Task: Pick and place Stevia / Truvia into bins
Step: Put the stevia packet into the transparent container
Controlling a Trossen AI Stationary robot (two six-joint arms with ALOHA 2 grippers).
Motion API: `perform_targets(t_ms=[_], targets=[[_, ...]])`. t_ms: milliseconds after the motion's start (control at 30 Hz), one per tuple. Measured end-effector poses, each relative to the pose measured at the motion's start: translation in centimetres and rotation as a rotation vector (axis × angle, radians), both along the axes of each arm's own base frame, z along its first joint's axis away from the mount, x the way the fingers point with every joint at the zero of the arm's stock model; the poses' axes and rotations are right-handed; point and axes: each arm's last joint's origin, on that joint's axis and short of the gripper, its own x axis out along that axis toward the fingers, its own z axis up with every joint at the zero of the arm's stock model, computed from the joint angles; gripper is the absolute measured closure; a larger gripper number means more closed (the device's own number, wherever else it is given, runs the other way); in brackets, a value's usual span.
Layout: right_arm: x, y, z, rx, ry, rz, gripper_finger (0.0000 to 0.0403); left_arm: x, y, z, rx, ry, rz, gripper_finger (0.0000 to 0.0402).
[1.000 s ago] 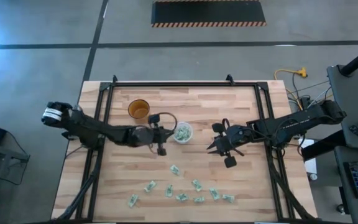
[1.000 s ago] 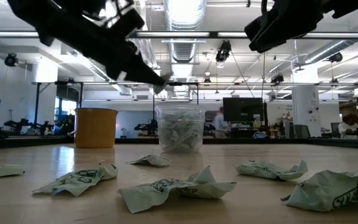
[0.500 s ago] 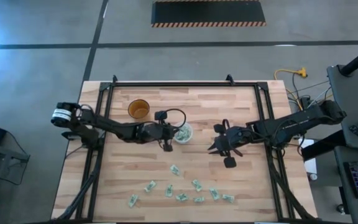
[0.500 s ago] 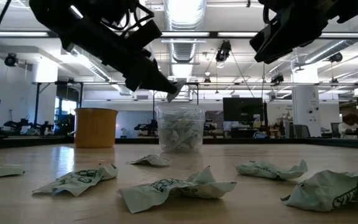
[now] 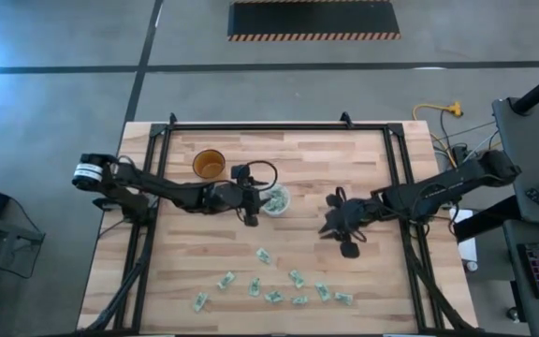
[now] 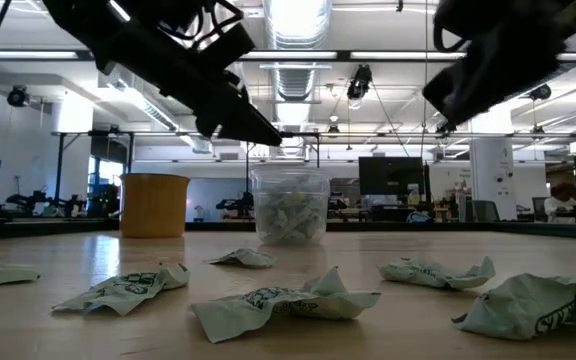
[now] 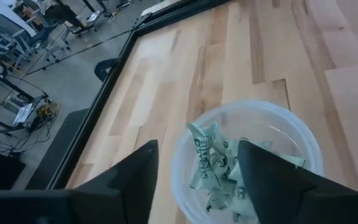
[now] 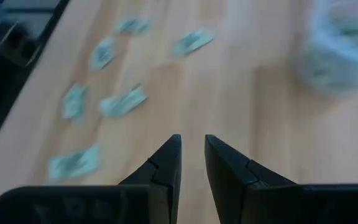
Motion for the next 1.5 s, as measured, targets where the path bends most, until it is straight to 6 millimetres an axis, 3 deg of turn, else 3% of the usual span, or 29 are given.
perform_targets(t_ms=[200,367,467,600,900,1200,1500], targets=[[-1.4,3.0,-1.8,0.039,-0.013,0.116,0.0339,-1.1,-0.7,0.7,-0.017,0.045,-0.017,0.0178],[-1.2,5.0,-3.1,0.028,-0.183,0.249,0.0339,-1.7,-0.9,0.9,-0.019,0.053,-0.025,0.0178],[-0.7,5.6,-3.9,0.018,-0.192,0.269,0.0339,-1.8,-0.9,0.8,-0.021,0.051,-0.027,0.0178],[-0.2,6.2,-5.1,0.067,-0.041,0.214,0.0339,-1.9,-0.9,0.6,-0.019,0.07,-0.026,0.0178],[2.1,9.1,-5.1,0.135,0.19,0.113,0.0339,-2.0,-0.9,0.3,-0.036,0.09,-0.017,0.0178],[4.0,12.0,-5.6,0.031,0.38,0.134,0.0339,-2.1,-0.9,0.1,-0.037,0.111,-0.015,0.0178],[5.5,12.9,-6.4,-0.05,0.456,0.113,0.0339,-2.1,-0.9,0.0,-0.037,0.111,-0.015,0.0178]])
